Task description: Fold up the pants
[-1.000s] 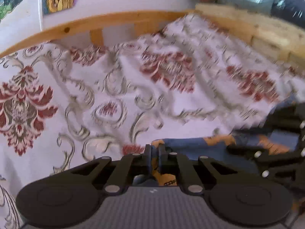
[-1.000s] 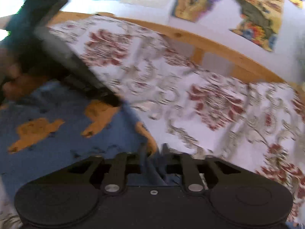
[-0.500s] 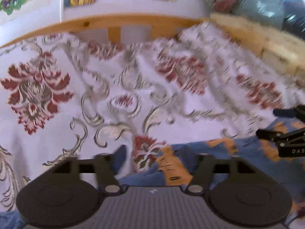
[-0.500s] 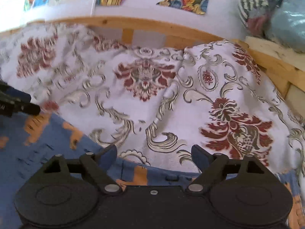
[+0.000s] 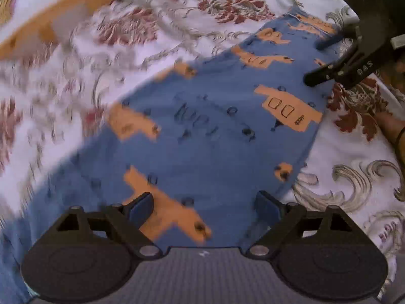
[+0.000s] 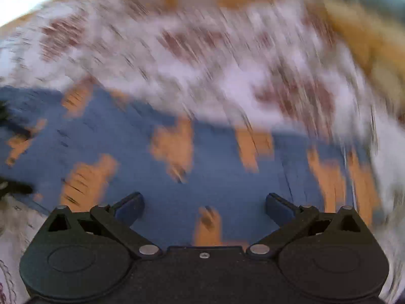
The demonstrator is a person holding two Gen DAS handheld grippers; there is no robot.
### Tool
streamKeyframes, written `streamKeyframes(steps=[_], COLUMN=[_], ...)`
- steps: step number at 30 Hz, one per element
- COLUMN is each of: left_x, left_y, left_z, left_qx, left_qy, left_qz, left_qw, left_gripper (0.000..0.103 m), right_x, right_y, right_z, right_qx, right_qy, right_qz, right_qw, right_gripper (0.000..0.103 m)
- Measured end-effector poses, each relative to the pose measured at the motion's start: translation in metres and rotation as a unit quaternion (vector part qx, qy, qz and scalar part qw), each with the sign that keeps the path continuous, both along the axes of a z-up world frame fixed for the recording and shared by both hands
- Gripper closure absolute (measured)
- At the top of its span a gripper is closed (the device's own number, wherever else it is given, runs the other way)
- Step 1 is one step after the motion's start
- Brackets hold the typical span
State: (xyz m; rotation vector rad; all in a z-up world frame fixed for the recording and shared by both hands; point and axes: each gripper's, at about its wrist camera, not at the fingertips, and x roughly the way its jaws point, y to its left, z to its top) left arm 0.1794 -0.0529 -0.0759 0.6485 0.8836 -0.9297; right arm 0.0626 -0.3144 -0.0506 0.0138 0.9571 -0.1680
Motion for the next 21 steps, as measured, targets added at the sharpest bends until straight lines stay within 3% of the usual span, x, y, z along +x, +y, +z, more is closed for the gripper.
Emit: streamKeyframes(steps=[3,5,8,12,14,21], left_x=[0.009,0.007,0.003,0.003,0.004,0.035], left_y=[0.010,0.013,0.012,0.004,-0.016,-0.145], left_z=[0.004,0.006,0.018,0.043,0.055,0.080], left_qx=[0.015,0.030,0.044,-0.007,-0.013,-0.028], left_qy=[0.050,0.051,0.050,0.132,0.142,0.096], left_qz=[0.008,0.006,0.015,0.000,-0.013,0.006], left_qw=[0.9986,0.9982,0.9976,0.9912,0.9897,0.9949], left_gripper=[0.008,0.008,0.007,0.000,0.000,0.000], right_x=[-0.011,-0.023,-0.046,-0.072,-0.080,-0.102], right_y=[-0.035,-0.055,-0.076,-0.103,-0.118,-0.147], right_z=[0.001,0.008,0.021,0.036,0.039,0.033], right_qx=[0.088,0.138,0.174,0.189,0.207,0.278], right_qy=[-0.001,-0.020,-0.060,-0.117,-0.141,-0.189], right_qz=[-0.075,-0.127,-0.183,-0.256,-0.281,-0.334], right_qw=[0.993,0.982,0.966,0.941,0.926,0.881], right_gripper=[0.001,0.001,0.001,0.001,0.001,0.001])
